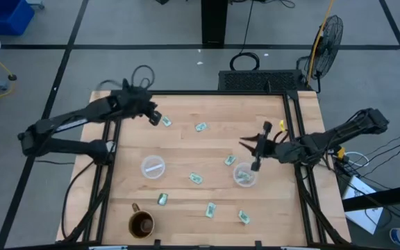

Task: Pick and place Stevia / Truvia into bins
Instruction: Put the light green stevia packet into the left transparent container

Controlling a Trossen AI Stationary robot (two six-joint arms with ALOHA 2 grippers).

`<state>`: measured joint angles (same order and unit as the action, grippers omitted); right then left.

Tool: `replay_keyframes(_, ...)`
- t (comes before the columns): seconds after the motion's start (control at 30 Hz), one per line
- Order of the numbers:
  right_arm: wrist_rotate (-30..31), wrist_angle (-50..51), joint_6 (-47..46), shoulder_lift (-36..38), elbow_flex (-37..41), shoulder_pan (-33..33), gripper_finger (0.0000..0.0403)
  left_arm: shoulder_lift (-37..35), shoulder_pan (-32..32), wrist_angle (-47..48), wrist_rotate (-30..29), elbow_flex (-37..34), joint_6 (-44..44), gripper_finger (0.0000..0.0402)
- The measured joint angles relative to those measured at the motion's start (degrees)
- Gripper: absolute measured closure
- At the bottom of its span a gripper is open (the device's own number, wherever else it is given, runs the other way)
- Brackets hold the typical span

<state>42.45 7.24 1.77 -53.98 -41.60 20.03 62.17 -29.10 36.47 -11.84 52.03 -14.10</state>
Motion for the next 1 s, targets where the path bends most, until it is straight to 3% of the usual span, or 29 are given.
replay_keyframes(0.17, -0.50, 0.27, -4.19, -0.92, 1.59, -2.06, 0.0344, 9.49, -6.61, -0.02, 11.69, 0.00, 2.36, 0.0334)
replay_keyframes(0.4, -0.51, -3.19, -5.81, -1.79, 7.55, -3.36, 0.0344, 19.93, -12.44, -0.57, 19.20, 0.00, 5.02, 0.0334)
replay_keyframes(0.67, -0.49, -15.82, -1.21, -1.77, 13.35, -3.51, 0.0344, 28.63, -13.37, -2.87, 19.83, 0.00, 5.37, 0.0334)
replay_keyframes(1.0, -0.62, -16.47, -5.02, -1.75, 13.44, -3.51, 0.0344, 32.02, -13.25, -6.64, 17.94, 0.00, 5.02, 0.0334)
